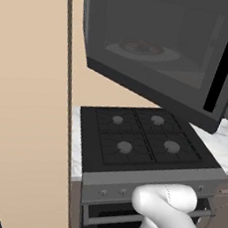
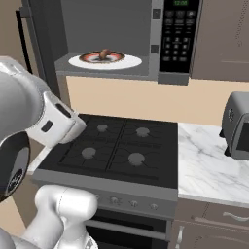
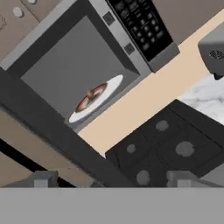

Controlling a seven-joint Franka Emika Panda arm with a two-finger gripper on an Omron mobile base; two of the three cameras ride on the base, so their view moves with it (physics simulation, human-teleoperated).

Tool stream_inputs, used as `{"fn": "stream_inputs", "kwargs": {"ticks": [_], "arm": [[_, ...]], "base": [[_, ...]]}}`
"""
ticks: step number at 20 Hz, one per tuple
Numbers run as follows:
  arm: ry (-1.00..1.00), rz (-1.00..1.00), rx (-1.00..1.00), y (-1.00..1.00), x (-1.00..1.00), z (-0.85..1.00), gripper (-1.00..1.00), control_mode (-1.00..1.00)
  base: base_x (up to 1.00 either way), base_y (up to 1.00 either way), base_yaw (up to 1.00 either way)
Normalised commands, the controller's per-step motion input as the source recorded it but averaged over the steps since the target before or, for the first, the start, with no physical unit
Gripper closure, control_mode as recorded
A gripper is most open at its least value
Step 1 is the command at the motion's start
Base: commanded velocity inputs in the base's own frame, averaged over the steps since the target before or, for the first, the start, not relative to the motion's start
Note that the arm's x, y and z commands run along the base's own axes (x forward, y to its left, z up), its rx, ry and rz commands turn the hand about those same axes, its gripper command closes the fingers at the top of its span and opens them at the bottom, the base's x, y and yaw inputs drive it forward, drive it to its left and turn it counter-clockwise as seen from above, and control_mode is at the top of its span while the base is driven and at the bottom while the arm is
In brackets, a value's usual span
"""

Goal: Retrieve the reheated potato from the microwave, then place the potato, cheese, and condiment on the cutting board.

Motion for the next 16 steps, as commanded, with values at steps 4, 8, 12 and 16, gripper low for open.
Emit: {"fn": "stream_inputs", "kwargs": {"ticks": [4, 8, 12, 16], "arm": [[0.17, 0.0, 0.35, -0.15, 0.31, -0.02, -1.0, -1.0], [0.12, 0.0, 0.39, 0.0, 0.53, -0.14, -1.0, -1.0], [0.11, 0.0, 0.38, 0.0, 0.58, -0.14, -1.0, -1.0], [0.1, 0.0, 0.24, 0.0, 0.68, -0.19, -1.0, -1.0]], "base": [[0.0, 0.0, 0.0], [0.0, 0.0, 0.0], [0.0, 0.0, 0.0], [0.0, 0.0, 0.0]]}}
